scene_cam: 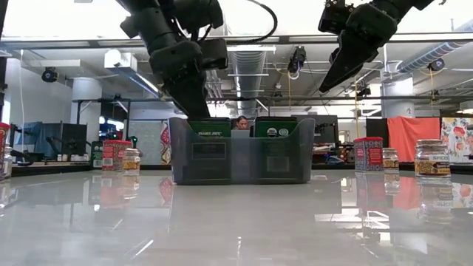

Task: Sort spices by type
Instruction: Put the black seasoning can into the black bin

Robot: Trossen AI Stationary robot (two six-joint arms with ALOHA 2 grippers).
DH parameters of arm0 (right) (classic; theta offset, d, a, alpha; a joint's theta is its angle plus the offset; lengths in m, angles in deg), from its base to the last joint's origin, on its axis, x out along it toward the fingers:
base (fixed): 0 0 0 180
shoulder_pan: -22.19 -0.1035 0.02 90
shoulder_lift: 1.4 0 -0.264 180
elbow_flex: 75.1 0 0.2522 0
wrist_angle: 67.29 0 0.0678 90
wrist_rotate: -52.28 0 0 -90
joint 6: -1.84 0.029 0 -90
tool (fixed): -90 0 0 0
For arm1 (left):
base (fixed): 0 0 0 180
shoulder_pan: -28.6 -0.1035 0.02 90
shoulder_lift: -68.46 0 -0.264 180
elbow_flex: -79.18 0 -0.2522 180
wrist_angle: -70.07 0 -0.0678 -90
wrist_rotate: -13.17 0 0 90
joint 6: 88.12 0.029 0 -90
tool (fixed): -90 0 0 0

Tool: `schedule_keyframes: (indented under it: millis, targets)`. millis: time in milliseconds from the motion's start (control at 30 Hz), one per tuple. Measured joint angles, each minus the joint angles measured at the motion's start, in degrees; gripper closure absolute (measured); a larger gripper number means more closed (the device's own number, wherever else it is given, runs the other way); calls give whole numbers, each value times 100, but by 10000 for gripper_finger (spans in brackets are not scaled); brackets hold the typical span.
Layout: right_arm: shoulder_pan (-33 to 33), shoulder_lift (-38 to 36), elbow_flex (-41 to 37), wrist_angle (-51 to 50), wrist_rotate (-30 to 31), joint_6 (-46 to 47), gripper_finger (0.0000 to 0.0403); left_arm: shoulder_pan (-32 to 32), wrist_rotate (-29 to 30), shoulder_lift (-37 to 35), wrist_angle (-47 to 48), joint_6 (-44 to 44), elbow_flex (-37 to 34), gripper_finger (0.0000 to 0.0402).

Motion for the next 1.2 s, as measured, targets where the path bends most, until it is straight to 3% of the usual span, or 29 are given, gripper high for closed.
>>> schedule_keyframes:
  millis: [367, 533, 733, 933, 1000, 1200]
  targets:
    - [-13, 126, -4, 397, 0, 53, 149, 2, 2, -264, 839, 432, 565, 212]
    - [-177, 559, -4, 684, -24, -182, 153, -37, 24, -816, 1474, 707, 809, 212]
    - [-225, 839, -4, 925, -16, -292, 143, -495, 231, -1774, 1856, 711, 483, 212]
    - [-317, 849, -4, 944, -22, -459, 120, -1620, 1045, -2490, 2527, 190, 112, 212]
    - [-326, 828, -2, 974, -20, -518, 112, -2163, 1069, -2541, 2724, 182, 97, 211]
    - [-328, 823, -2, 1052, -22, -796, 93, -4080, 1328, -1864, 4271, 641, 902, 206]
